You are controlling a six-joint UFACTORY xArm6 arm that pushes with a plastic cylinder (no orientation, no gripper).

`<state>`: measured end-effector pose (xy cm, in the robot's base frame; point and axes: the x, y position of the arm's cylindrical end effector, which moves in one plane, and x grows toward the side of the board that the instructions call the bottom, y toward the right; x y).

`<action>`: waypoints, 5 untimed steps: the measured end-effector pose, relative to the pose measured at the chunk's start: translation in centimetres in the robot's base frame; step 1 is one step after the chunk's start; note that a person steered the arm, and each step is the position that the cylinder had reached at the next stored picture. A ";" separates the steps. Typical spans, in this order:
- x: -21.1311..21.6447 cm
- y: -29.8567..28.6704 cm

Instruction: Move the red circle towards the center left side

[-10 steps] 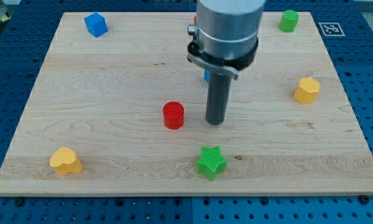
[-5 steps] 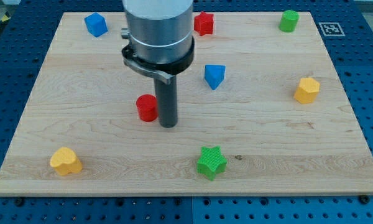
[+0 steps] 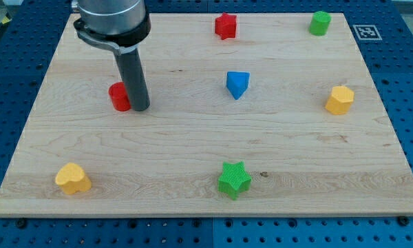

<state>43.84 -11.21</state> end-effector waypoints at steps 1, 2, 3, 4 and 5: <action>-1.7 2.8; -2.6 -0.7; -2.6 -3.0; -2.4 0.9; -1.0 2.5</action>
<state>42.85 -8.76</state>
